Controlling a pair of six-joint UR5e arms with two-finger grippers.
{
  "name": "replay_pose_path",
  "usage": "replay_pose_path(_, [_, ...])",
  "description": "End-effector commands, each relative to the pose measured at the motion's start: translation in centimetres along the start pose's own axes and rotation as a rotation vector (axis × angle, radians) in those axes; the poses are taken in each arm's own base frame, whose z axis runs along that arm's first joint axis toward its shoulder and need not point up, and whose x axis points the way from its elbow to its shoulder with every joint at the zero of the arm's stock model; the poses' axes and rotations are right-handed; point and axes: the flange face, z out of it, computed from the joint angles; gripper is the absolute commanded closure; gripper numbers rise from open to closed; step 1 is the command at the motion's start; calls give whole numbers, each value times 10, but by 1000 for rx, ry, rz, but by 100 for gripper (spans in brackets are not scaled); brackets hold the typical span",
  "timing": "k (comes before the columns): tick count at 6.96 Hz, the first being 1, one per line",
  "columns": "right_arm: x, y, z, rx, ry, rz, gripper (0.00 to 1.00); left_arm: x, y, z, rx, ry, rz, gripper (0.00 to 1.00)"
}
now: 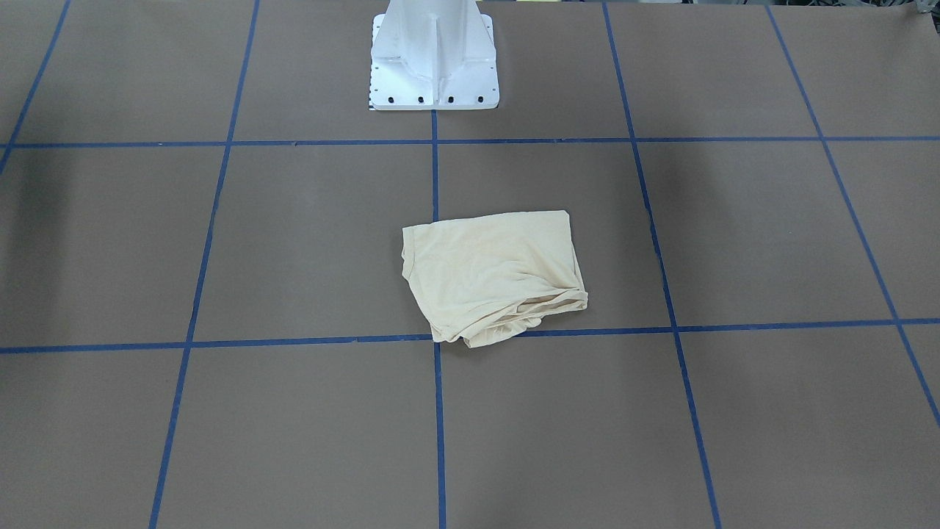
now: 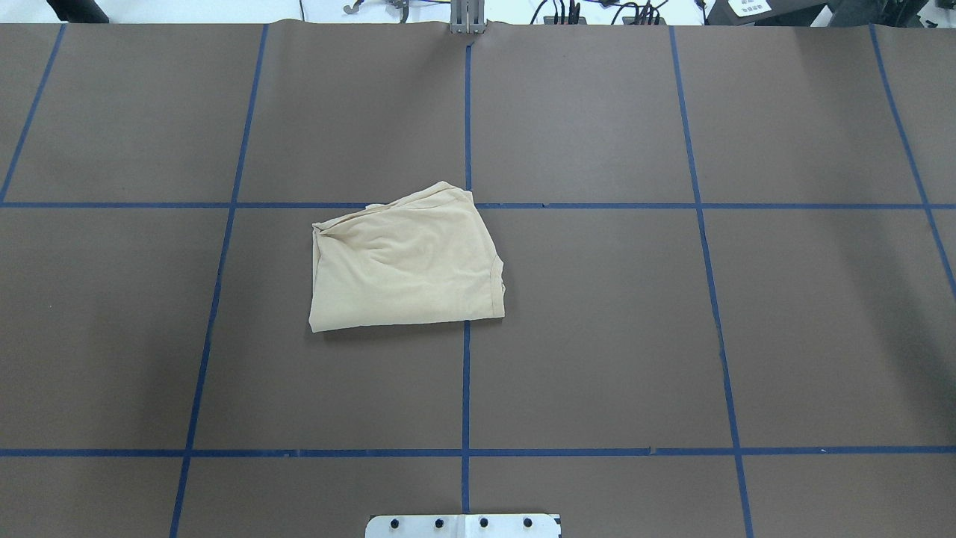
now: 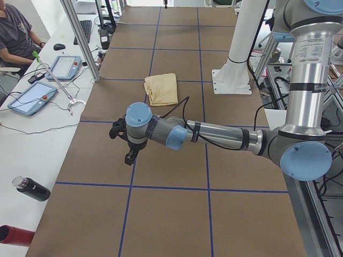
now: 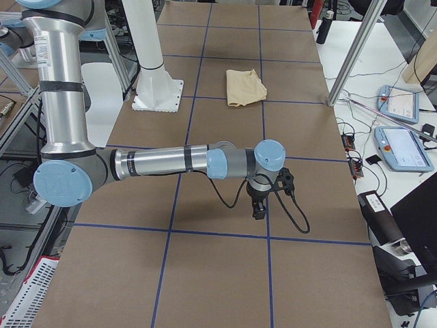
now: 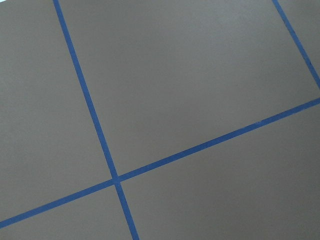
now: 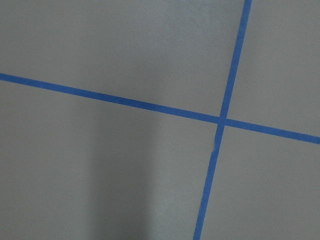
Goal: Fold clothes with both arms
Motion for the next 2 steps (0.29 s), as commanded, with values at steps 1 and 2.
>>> replay_pose_path(1, [2, 0, -1, -1, 32, -3, 0, 0, 0, 0, 2, -1, 1, 0])
replay_pose_path(2, [3, 0, 0, -3, 39, -3, 0, 0, -1, 0, 4, -2, 4, 0])
